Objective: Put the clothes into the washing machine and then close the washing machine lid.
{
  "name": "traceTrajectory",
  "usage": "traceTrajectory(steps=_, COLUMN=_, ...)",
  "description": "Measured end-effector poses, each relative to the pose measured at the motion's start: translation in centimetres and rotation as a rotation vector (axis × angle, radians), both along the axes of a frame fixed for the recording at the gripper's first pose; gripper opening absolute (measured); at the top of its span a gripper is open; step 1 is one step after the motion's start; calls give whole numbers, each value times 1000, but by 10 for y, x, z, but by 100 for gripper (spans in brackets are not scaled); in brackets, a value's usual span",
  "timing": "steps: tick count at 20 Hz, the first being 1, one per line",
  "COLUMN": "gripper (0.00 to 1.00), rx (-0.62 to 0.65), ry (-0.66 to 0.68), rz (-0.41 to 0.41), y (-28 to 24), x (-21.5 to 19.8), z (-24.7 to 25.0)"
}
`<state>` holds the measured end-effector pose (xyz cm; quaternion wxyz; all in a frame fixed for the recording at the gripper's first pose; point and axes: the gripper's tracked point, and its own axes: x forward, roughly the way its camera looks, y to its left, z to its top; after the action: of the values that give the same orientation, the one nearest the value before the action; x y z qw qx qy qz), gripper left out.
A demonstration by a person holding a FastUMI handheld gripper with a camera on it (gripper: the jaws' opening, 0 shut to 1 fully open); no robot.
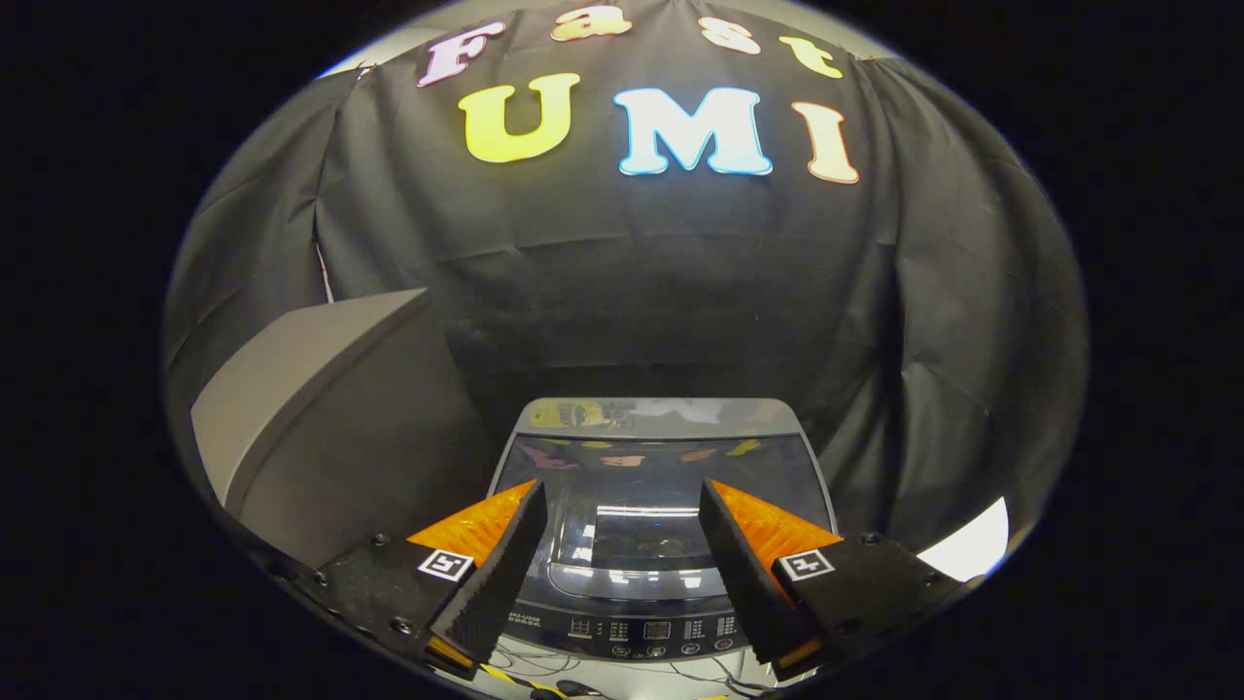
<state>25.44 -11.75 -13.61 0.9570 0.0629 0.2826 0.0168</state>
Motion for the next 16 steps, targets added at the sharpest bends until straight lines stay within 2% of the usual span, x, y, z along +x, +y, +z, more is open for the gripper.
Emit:
traceTrajectory(steps=4, gripper=98, rx=52, ry=-101, rz=-10, y=8, x=-34, z=39)
traceTrajectory(steps=11, gripper=97, rx=80, ry=-299, rz=-42, y=4, x=-119, z=136)
traceTrajectory(steps=16, gripper=98, rx=192, ry=-416, rz=-68, y=22, x=-172, z=187)
